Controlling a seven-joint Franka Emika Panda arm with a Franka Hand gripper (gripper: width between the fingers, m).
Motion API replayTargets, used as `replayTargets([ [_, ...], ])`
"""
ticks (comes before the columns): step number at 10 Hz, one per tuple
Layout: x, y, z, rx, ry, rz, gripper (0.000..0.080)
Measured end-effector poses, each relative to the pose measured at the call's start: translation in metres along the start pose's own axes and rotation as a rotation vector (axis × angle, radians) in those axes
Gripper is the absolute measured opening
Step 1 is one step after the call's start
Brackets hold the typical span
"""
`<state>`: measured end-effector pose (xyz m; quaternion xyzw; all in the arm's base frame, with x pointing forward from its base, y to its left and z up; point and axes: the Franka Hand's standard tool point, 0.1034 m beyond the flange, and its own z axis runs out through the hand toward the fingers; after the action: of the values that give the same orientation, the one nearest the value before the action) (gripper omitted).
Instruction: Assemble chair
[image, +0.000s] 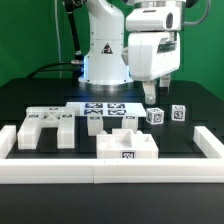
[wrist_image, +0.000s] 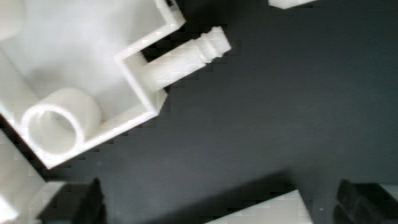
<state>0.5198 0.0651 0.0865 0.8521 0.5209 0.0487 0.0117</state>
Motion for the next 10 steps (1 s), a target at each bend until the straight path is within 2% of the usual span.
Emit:
replayTargets([
  [6,-0.001,-0.001,0.001,0.002,-0.001,0.005,0.0650],
  [8,-0.007,0.001,0.003,0.004,-0.008,0.065,0.0650],
  [10,-0.015,0.004,0.007,0.027,-0.020,0.223,0.0650],
])
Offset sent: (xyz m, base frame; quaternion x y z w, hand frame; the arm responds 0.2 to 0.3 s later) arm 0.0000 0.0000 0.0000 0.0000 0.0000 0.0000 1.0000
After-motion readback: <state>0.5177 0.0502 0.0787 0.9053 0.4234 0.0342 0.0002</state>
